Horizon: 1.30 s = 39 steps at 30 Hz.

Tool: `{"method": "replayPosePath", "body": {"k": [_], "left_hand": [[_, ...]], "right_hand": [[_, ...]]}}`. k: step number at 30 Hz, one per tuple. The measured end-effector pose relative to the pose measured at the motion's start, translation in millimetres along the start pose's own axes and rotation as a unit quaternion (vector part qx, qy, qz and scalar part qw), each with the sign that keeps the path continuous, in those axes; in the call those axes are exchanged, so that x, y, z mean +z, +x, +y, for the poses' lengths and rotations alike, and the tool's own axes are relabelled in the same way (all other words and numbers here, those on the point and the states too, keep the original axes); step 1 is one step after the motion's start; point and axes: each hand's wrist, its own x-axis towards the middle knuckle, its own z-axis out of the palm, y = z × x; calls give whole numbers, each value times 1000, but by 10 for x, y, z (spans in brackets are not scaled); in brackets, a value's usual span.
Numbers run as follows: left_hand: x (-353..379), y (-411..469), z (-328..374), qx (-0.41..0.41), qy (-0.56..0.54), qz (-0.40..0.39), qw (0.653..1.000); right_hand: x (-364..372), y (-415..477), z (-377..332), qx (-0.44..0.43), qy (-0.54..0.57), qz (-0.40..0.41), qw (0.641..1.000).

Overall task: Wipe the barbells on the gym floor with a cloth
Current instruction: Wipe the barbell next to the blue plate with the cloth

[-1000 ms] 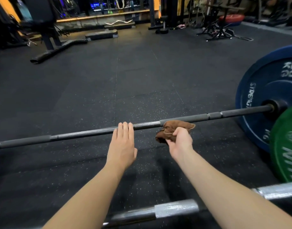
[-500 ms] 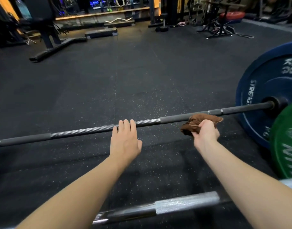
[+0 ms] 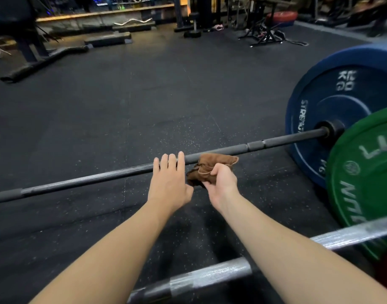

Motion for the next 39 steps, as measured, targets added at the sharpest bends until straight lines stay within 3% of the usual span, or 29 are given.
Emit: {"method": "replayPosePath", "body": {"k": [15, 28, 39], "left_hand": [[-55, -39, -16, 27, 71, 1, 997], [-18, -53, 22, 14, 92, -2, 996], [4, -53, -38, 33, 72, 10, 997]], "right_hand": [[-704, 440, -992, -98, 38, 108, 989], [-314, 325, -417, -8, 103, 29, 994], [-967, 766, -1399, -118, 89, 113, 982]]}}
